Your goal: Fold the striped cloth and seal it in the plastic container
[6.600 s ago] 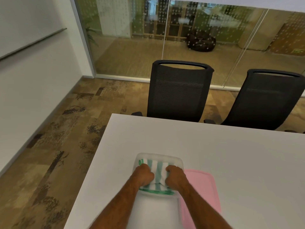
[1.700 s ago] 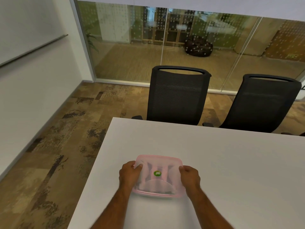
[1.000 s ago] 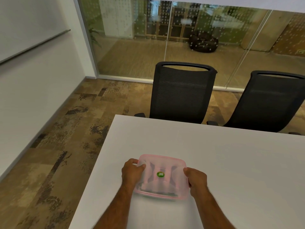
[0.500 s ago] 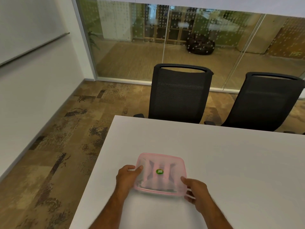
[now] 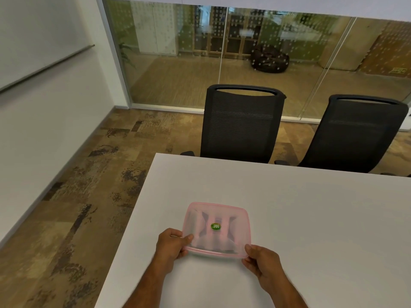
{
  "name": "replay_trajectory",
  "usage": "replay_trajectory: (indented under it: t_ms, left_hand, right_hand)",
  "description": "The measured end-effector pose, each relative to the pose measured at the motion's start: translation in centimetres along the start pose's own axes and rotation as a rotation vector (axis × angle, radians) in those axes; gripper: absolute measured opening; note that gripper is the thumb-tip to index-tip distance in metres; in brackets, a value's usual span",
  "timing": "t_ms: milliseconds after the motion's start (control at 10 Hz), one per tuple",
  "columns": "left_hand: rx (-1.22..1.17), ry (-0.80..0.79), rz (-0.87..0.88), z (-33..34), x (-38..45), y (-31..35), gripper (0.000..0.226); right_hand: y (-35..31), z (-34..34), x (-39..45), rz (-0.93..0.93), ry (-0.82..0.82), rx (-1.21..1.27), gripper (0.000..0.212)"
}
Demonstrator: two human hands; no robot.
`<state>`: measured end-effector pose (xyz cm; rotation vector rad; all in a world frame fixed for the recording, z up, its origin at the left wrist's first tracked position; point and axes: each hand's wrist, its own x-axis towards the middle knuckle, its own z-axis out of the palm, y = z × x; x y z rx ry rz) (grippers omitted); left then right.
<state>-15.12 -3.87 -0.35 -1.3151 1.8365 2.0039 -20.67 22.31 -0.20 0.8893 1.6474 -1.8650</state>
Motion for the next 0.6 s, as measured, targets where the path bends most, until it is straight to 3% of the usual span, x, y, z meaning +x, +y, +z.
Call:
replay_trajectory:
  t_ms: [100,300,500,600]
  left_hand:
    - [0.012,0.011,-0.001,0.1,0.0,0.1,0.037]
    - [0.001,0.037,0.006,0.3,-0.6,0.2,0.035]
    - [0.025,0.020,0.021,0.0,-1.4,0.3,0.036]
    - [0.104,0.046,0.063,0.0,-2.2,0.8,0.040]
  right_hand:
    - [0.4,0.1,0.0,-0.029,0.031,0.024,0.007]
    - [0.3,0.1,-0.5,-0.038,0.028,0.035,0.010]
    - [0.2,-0.5,-0.5,0.045,-0.057,0.019,0.025]
    - [-0.3,-0.5,-1.1,0.055,-0.012,-0.028,0.032]
